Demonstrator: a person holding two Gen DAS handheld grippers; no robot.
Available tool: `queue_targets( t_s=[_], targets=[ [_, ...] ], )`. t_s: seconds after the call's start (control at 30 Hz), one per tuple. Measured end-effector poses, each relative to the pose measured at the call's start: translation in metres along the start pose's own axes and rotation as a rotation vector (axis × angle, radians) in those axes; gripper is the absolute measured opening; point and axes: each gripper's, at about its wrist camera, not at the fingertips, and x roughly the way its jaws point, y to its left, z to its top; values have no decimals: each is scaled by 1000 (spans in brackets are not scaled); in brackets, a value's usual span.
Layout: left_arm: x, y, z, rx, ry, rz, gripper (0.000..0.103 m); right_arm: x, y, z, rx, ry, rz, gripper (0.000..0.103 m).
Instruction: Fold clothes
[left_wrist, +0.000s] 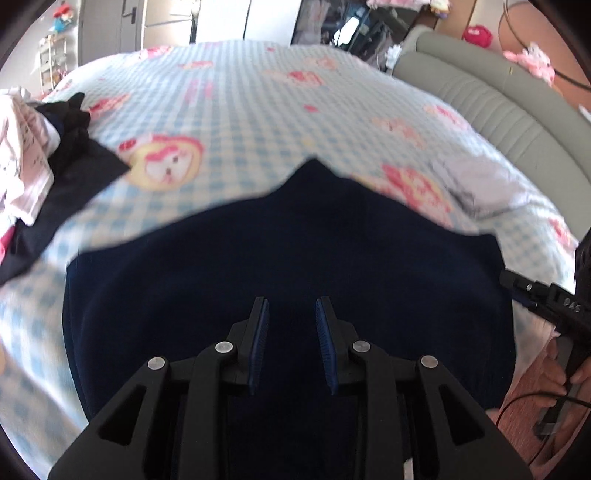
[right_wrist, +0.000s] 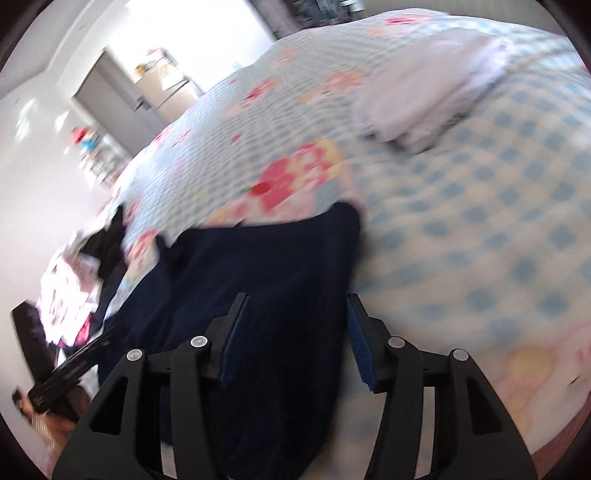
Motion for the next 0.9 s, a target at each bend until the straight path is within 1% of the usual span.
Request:
queue_targets(
  t_s=[0.03, 0.07, 0.1, 0.17, 0.2, 0.23, 0.27, 0.33, 0.37, 0.4, 0.43, 0.5, 0.57, 0.6, 0.7, 0.77, 0.8, 0.83, 0.9],
  targets=[
    [4, 0, -9, 5, 22, 15, 28, 3, 9, -7, -42, 32, 25, 53],
    [7, 2, -17, 7, 44, 39, 28, 8, 16, -14, -69, 56, 17, 53],
    [10, 9, -20, -7, 62, 97, 28, 14, 22, -22, -94, 79, 5, 53],
    [5, 29, -22, -77, 64, 93, 28, 18, 23, -31, -88, 90, -34, 53],
    [2, 39, -23, -112, 62, 86, 28, 15, 22, -33, -73, 78, -44, 53],
    [-6, 46, -23, -145, 47, 57, 29, 10, 20, -33, -58, 58, -59, 53],
    [-14, 50, -25, -160, 27, 42, 34, 3, 19, -34, -54, 31, -81, 53],
    [-26, 50, -29, -156, -15, 13, 37, -10, 17, -34, -53, -23, -137, 53],
    [-31, 48, -32, -153, -31, -22, 38, -14, 17, -35, -54, -49, -167, 53],
    [-34, 44, -35, -153, -42, -62, 38, -19, 17, -36, -53, -66, -177, 53],
    [-36, 39, -38, -149, -47, -99, 38, -20, 17, -37, -55, -62, -163, 53],
    [-33, 25, -44, -122, -43, -137, 38, -22, 18, -39, -58, -50, -130, 54],
    [-25, 8, -49, -67, -18, -138, 38, -8, 19, -43, -77, 30, -104, 56],
    [-19, -1, -51, -35, -6, -119, 38, 0, 19, -47, -78, 65, -123, 56],
    [-3, -12, -56, 20, 61, 13, 38, 6, 2, -53, -2, 85, -108, 56],
    [-9, -12, -56, 29, 42, 26, 38, 5, -6, -53, 32, 91, -89, 56],
    [-13, -17, -55, 60, 27, 38, 38, 2, -8, -52, 34, 94, -77, 56],
    [-17, -22, -55, 89, 13, 42, 38, 0, -10, -50, 36, 98, -65, 56],
    [-24, -37, -57, 124, -3, -38, 38, -6, -12, -54, 54, 93, -39, 56]
  ],
)
